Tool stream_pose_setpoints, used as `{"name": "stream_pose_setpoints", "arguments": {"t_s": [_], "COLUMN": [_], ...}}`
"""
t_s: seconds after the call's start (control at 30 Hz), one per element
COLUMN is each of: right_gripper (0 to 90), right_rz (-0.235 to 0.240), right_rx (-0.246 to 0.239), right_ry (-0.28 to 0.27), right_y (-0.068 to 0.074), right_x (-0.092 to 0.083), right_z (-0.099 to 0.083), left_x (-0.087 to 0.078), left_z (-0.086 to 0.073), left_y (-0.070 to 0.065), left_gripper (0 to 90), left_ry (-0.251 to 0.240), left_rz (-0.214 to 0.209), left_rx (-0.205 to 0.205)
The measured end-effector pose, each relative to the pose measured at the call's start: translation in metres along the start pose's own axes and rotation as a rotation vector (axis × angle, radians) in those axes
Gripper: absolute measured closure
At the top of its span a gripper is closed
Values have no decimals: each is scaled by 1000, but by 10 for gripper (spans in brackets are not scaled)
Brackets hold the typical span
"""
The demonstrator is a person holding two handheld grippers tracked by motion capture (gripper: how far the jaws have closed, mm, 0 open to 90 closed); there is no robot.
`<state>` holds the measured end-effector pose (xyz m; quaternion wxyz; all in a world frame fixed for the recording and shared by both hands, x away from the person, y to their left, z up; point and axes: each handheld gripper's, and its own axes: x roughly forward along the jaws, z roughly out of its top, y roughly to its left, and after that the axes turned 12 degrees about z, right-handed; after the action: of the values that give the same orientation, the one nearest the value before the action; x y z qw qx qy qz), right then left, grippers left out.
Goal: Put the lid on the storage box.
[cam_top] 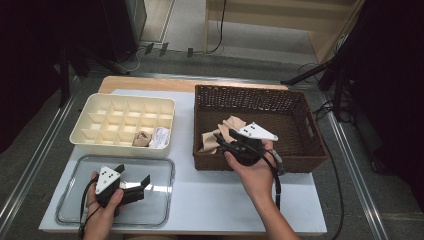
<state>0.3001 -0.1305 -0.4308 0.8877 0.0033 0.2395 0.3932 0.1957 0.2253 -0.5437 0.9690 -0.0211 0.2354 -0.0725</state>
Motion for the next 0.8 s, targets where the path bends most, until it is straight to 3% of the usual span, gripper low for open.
{"name": "stream_pose_setpoints", "arguments": {"t_s": [0.2, 0.33, 0.47, 0.7, 0.8], "right_gripper": [590, 592, 610, 627, 626], "right_rz": [-10, -10, -51, -46, -48], "right_rx": [4, 14, 17, 40, 40], "right_ry": [79, 102, 149, 237, 250], "right_y": [1, 2, 0, -1, -1], "right_x": [27, 38, 56, 66, 68], "right_z": [13, 15, 16, 21, 22], "left_x": [0, 0, 0, 0, 0], "left_z": [0, 0, 0, 0, 0], "left_y": [0, 0, 0, 0, 0], "left_gripper": [16, 16, 16, 16, 16], "left_ry": [2, 2, 3, 4, 5], "left_rz": [1, 2, 1, 1, 2], "left_rx": [-1, -2, -1, -1, -1]}}
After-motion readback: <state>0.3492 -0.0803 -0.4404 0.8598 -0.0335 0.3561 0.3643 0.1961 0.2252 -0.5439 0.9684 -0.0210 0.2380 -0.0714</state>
